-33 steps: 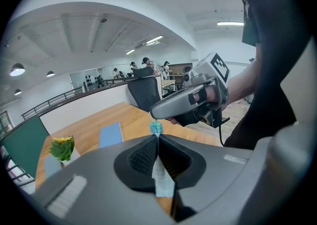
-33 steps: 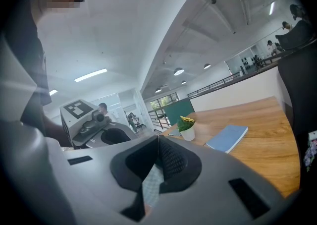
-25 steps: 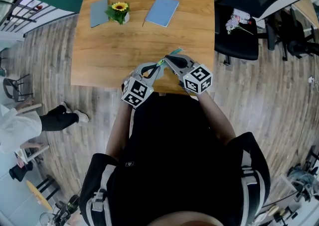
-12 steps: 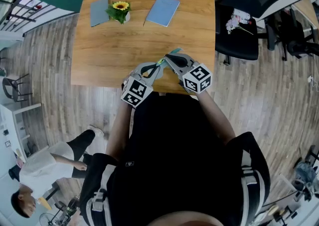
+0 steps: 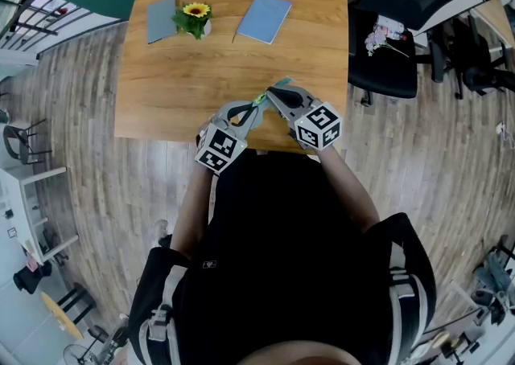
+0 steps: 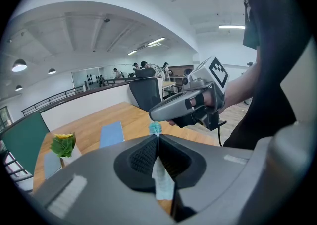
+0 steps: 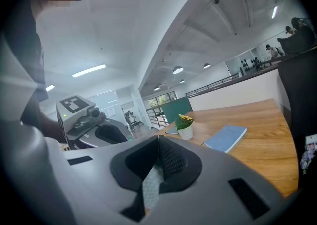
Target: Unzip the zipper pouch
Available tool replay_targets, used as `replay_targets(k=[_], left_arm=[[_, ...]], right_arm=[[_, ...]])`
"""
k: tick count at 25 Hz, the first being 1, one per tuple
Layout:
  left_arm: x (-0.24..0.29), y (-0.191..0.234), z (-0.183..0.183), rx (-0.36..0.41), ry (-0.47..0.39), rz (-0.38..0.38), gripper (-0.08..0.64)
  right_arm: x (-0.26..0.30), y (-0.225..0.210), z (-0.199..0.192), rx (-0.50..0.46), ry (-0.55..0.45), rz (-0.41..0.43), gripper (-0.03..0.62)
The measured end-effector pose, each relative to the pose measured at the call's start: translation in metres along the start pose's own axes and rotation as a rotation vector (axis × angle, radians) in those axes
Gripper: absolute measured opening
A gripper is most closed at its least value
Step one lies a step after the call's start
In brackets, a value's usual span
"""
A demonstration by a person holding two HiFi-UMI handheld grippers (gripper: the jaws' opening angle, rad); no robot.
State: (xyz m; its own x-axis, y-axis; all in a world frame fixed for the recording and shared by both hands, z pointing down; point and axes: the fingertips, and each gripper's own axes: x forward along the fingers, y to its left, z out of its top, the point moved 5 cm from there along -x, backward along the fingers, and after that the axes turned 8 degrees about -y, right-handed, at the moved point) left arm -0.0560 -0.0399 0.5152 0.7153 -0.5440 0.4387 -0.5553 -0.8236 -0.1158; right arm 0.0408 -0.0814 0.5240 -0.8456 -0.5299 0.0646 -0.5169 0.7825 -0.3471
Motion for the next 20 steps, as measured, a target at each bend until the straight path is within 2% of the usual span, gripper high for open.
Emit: replay_targets(k=[20], left_arm=[[0.003,0.002,0.006,0.007,-0.002,-0.012,0.008]], right_arm=[[-0.003,-0.016,0.0,-0.007,0.006,-0.036,0.007]])
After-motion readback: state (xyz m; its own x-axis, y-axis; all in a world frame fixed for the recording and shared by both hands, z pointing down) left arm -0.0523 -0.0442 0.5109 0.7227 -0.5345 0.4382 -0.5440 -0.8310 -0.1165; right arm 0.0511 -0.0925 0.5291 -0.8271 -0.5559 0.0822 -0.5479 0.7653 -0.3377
